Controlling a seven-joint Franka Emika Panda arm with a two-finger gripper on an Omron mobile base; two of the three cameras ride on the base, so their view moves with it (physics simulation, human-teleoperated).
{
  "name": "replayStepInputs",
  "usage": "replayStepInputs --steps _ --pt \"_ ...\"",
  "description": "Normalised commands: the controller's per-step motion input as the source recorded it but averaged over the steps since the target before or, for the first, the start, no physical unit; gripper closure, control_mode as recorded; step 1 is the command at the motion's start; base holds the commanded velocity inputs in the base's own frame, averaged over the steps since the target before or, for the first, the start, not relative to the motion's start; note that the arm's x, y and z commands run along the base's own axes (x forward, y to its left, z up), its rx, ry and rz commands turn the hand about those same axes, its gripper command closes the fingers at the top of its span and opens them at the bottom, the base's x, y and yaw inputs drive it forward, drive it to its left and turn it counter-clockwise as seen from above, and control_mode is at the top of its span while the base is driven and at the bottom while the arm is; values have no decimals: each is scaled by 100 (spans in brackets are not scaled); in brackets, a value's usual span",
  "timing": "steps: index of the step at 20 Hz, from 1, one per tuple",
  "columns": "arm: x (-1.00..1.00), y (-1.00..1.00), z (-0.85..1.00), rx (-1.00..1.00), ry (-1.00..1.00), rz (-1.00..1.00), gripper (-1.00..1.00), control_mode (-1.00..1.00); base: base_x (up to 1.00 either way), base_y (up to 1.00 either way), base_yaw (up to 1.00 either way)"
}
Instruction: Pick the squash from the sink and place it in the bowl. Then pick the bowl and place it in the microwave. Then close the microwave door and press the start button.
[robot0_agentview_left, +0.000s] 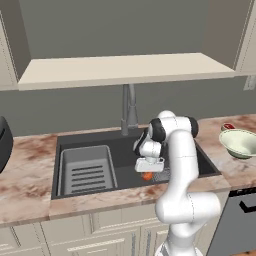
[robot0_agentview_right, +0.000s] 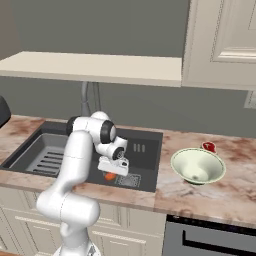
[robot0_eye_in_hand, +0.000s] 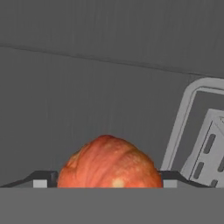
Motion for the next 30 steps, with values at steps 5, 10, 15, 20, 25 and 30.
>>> replayStepInputs --steps 5,10,15,20,25,30 --pt "-56 -1 29 0 -17 0 100 -100 0 0 0" --pt "-54 -13 95 0 -11 2 100 -100 0 0 0" --pt "-67 -13 100 -2 -15 0 100 -100 0 0 0" --pt "-46 -15 100 -6 -12 0 100 -100 0 0 0" --pt "-35 -19 100 -7 -3 -3 100 -100 0 0 0" --pt "-36 -30 100 -3 -2 -4 100 -100 0 0 0"
